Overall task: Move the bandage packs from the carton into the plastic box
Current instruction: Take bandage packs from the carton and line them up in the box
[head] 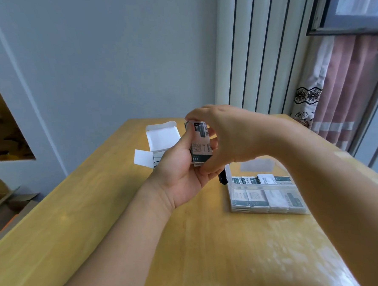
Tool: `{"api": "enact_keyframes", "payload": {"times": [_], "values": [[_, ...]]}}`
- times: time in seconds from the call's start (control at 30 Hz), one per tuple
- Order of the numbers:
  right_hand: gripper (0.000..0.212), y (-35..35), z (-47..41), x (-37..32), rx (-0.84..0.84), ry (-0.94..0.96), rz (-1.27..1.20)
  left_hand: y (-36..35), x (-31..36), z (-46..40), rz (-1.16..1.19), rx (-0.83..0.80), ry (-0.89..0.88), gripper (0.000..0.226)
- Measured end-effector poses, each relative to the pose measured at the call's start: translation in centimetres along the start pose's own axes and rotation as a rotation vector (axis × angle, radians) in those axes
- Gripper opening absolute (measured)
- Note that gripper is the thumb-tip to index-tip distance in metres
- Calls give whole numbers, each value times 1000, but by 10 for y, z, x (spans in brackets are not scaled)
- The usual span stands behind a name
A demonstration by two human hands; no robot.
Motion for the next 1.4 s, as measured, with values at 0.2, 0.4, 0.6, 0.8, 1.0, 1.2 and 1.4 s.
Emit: {"api": "enact_keyframes", "payload": {"times": [0.2,0.4,0.6,0.8,1.0,1.2,1.4], "values": [[104,-3,-4,2,9,16,12,5,1,-1,23,132,4,59],[111,-9,-5,0,-18,23,7,7,-2,-1,-29,202,-15,63],[118,-10,-2,-3,-8,31,12,8,0,0,-40,237,-46,48],[118,-12,-9,3,0,32,8,5,-9,1,-101,267,-49,50],[90,0,-10,13,-12,24,-156,4,-6,0,-242,197,-120,56],[22,18,-16,30,177,42,-337,-3,-3,1,-308,34,-122,62],[14,20,-17,33,204,54,-303,-6,-8,2,-296,-25,-90,66]]}}
Point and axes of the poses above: each hand's wrist, its own z-axis away from the middle knuckle, its own y-axis out of the back of the hand, x = y × z, the point moved 5 cm from there along -z, towards the middle knuckle, and after that the axes turned 12 degrees about -y, right-handed, at the moved point
